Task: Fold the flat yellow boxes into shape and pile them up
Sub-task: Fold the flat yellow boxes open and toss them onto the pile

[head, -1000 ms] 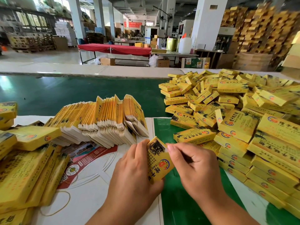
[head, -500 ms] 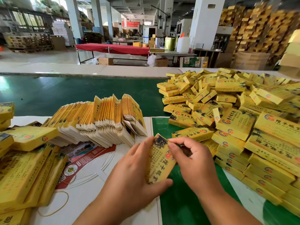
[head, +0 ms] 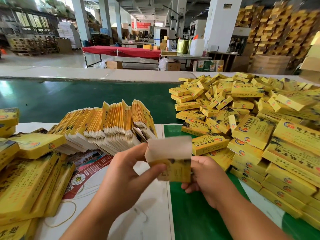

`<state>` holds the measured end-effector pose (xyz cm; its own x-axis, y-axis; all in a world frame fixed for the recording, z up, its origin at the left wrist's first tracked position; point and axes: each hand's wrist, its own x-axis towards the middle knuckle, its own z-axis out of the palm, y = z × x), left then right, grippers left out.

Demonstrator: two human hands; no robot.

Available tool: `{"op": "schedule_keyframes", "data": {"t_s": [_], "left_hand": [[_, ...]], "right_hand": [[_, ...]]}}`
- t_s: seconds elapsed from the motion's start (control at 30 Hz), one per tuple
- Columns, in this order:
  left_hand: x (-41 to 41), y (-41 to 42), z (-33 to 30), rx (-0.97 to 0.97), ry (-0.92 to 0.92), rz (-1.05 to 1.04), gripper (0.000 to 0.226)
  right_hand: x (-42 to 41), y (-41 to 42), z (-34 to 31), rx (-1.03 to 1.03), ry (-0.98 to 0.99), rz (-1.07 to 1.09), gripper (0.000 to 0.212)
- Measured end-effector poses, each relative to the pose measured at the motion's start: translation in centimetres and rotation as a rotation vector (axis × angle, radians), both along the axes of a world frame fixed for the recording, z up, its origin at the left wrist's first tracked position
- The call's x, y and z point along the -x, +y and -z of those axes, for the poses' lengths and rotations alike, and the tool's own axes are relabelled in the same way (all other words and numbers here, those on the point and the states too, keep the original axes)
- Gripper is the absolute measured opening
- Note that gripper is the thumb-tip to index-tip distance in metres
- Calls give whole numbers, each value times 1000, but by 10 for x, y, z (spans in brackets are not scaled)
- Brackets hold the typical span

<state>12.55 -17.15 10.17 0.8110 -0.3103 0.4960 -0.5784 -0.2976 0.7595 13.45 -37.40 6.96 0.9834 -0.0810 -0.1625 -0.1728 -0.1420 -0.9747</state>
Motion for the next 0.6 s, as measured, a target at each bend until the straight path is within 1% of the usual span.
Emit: {"op": "schedule_keyframes", "data": {"t_s": [0.03, 0.07, 0.1, 0.2, 0.27, 0.33, 0.4, 0.47, 0.53, 0.57, 0.6], "left_hand": [[-3, 2, 2, 6, 45, -16, 18], [-5, 3, 5, -5, 78, -29, 19], [-7, 4, 7, -30, 101, -38, 18], [-12, 3, 12, -121, 109, -54, 18], [-13, 1, 14, -157, 96, -63, 18], [-13, 1, 15, -156, 87, -77, 14], [-12, -2, 16, -105, 83, -91, 22], [-10, -6, 19, 21, 101, -112, 33], [-9, -10, 22, 199, 159, -120, 38], [-9, -10, 24, 265, 174, -119, 39], [-10, -10, 25, 293, 165, -120, 38]], "right_hand": [[1, 0, 1, 191, -72, -10, 35], [1, 1, 2, 319, -175, 1, 38], [2, 0, 1, 335, -295, 19, 38], [9, -1, -5, 164, -617, 11, 22], [13, 0, -7, 166, -737, -38, 11], [14, 2, -6, 211, -778, -72, 19], [13, 4, -4, 224, -770, -87, 29], [11, 5, -2, 146, -738, -90, 30], [9, 5, 0, 78, -726, -75, 32], [9, 6, 1, 83, -736, -70, 32], [9, 7, 1, 104, -750, -68, 31]]}}
